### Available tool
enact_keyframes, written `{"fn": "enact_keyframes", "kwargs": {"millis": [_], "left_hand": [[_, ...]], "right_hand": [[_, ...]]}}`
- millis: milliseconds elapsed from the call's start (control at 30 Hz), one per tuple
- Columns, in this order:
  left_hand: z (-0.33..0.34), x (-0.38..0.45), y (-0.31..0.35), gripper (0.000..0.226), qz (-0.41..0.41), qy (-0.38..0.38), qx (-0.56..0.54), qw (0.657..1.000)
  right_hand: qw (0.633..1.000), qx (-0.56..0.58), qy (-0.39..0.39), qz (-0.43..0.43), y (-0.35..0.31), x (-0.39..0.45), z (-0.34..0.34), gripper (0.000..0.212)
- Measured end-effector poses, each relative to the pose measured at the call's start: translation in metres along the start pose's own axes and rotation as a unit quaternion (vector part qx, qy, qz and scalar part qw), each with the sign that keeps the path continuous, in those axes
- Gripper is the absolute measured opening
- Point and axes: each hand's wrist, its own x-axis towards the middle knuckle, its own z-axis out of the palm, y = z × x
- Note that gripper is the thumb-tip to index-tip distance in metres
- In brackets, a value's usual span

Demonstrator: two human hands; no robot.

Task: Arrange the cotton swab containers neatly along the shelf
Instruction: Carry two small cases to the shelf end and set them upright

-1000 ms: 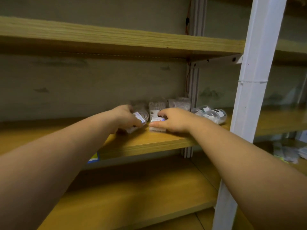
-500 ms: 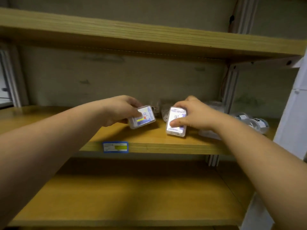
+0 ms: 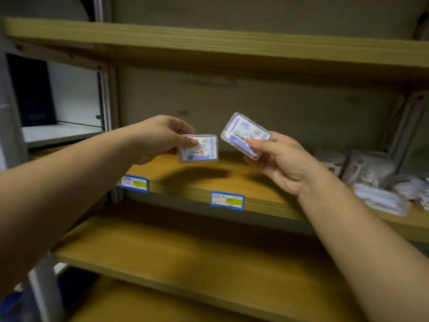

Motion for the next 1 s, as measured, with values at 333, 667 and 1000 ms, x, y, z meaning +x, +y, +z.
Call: {"fn": "enact_keyframes", "kwargs": {"millis": [333, 667, 1000], "left_hand": [[-0.131, 0.011, -0.071, 0.032, 0.013, 0.014, 0.015, 1.0], [-0.237, 0.09, -0.108, 0.039, 0.09, 0.032, 0.191, 0.977], [-0.22, 0.175, -0.131, 0.044, 0.07, 0.01, 0.255, 0.964]], "right_hand": [[0.938, -0.338, 0.044, -0.062, 0.057, 0.077, 0.136, 0.06], [0.936, -0.346, 0.07, 0.009, 0.097, 0.184, 0.259, 0.02], [0.878, -0.451, 0.145, 0.059, 0.122, 0.254, 0.255, 0.022]]}}
